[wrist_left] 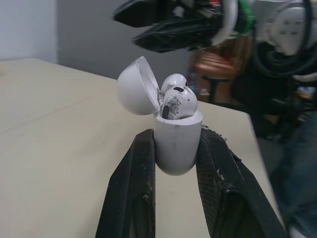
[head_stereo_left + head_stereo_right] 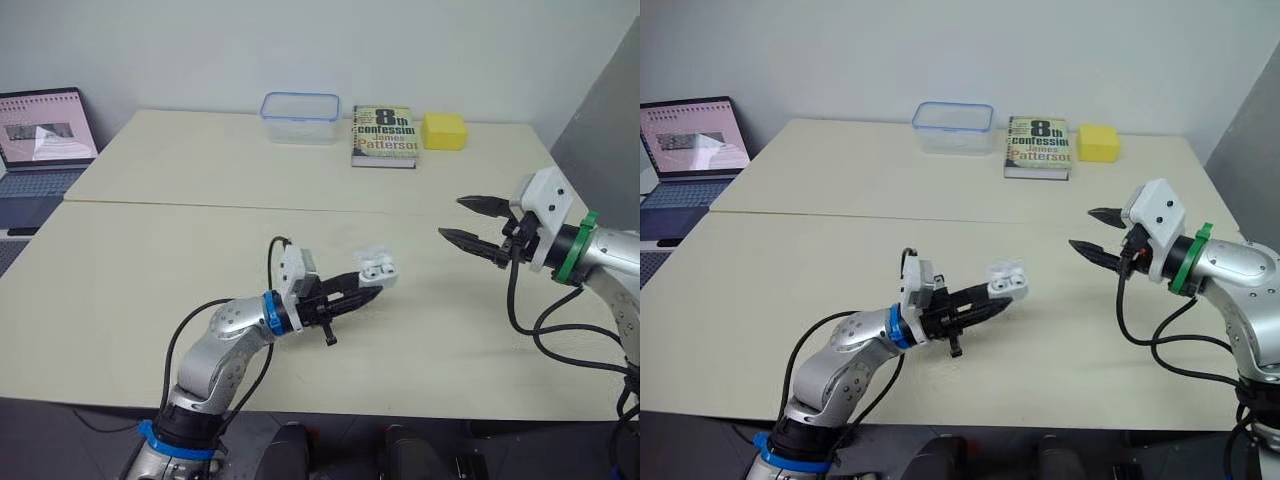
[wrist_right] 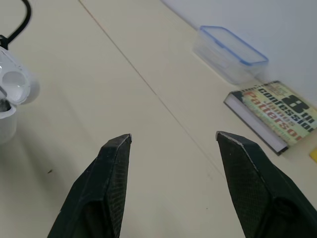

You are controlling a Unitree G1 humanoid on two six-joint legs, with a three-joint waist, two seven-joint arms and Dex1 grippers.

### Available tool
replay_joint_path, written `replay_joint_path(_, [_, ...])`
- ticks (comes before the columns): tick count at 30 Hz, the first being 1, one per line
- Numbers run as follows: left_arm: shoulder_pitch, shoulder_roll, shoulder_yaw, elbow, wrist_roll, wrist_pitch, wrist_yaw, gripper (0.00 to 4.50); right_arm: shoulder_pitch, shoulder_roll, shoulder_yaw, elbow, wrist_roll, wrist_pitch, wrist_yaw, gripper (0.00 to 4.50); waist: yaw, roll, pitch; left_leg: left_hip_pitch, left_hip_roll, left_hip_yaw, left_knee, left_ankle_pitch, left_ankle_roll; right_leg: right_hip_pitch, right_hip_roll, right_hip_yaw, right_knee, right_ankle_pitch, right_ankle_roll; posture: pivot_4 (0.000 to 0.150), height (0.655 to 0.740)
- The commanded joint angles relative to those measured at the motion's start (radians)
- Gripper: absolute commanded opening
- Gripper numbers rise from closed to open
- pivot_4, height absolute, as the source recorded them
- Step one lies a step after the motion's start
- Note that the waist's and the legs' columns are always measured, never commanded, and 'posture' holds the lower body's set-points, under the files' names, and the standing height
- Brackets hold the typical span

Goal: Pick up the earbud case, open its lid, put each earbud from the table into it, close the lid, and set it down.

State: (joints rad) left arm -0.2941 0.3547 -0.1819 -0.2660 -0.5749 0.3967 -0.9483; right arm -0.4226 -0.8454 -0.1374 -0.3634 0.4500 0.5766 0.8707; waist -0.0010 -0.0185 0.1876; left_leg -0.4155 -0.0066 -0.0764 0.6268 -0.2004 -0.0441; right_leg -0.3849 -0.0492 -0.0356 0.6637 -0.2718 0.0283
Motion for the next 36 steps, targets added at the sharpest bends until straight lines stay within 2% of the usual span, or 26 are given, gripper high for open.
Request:
replay_joint_path(1, [-0.048, 0.019, -0.014, -0.036, -0.061, 0.050, -0.077, 0.76, -0.064, -0.026, 0.015, 0.007, 0.030, 0.013, 0.055, 1.91, -0.001, 0.000, 0.000, 0.000, 0.000, 0.000, 0.000, 0.000, 0.000, 0.000, 0.000, 0.000, 0.000, 0.000, 0.000, 0.150, 0.7400])
replay_joint_path(6, [-0.097, 0.042, -0.041, -0.015, -0.087, 0.109, -0.157, 0.76, -0.148, -0.057, 0.110, 0.027, 0.055, 0.089, 0.154, 0.08, -0.002, 0.000, 0.000, 0.000, 0.000, 0.000, 0.000, 0.000, 0.000, 0.000, 0.000, 0.000, 0.000, 0.000, 0.000, 0.150, 0.7400])
replay_joint_path(7, [-0.102, 0.043, -0.045, -0.012, -0.085, 0.113, -0.165, 0.76, -0.158, -0.062, 0.124, 0.026, 0.057, 0.098, 0.167, 0.00, -0.002, 0.000, 0.000, 0.000, 0.000, 0.000, 0.000, 0.000, 0.000, 0.000, 0.000, 0.000, 0.000, 0.000, 0.000, 0.150, 0.7400])
replay_joint_path(11, [-0.113, 0.033, -0.054, -0.001, -0.078, 0.120, -0.178, 0.76, -0.184, -0.088, 0.183, 0.007, 0.070, 0.120, 0.247, 0.00, -0.001, 0.000, 0.000, -0.001, 0.000, 0.000, 0.000, 0.000, 0.000, 0.000, 0.000, 0.000, -0.001, 0.000, 0.000, 0.150, 0.7400])
replay_joint_path(16, [-0.121, 0.031, -0.047, 0.022, -0.061, 0.109, -0.185, 0.76, -0.199, -0.102, 0.176, -0.057, 0.164, 0.195, 0.311, 0.00, -0.001, 0.000, 0.000, -0.001, 0.000, 0.000, 0.000, 0.000, 0.000, 0.000, 0.000, 0.000, -0.001, 0.000, 0.000, 0.150, 0.7400])
replay_joint_path(27, [-0.111, 0.023, -0.037, 0.033, -0.050, 0.103, -0.177, 0.76, -0.156, -0.133, 0.154, -0.149, 0.282, 0.265, 0.333, 0.00, 0.000, 0.000, 0.000, -0.001, 0.000, -0.001, 0.000, 0.000, 0.000, 0.000, -0.001, 0.000, -0.001, 0.000, 0.000, 0.150, 0.7400])
replay_joint_path(32, [-0.107, 0.014, -0.028, 0.030, -0.060, 0.122, -0.162, 0.76, -0.123, -0.137, 0.154, -0.175, 0.285, 0.265, 0.328, 0.00, 0.000, 0.000, 0.000, -0.001, 0.000, 0.000, 0.000, 0.000, 0.000, 0.000, 0.000, 0.000, 0.000, 0.000, 0.000, 0.150, 0.7400])
replay_joint_path(36, [-0.111, 0.002, -0.010, 0.035, -0.079, 0.177, -0.122, 0.76, -0.106, -0.127, 0.173, -0.160, 0.212, 0.219, 0.280, 0.00, 0.000, 0.000, 0.000, -0.001, 0.000, -0.001, 0.000, 0.000, 0.000, 0.000, 0.000, 0.000, -0.001, 0.000, 0.000, 0.150, 0.7400])
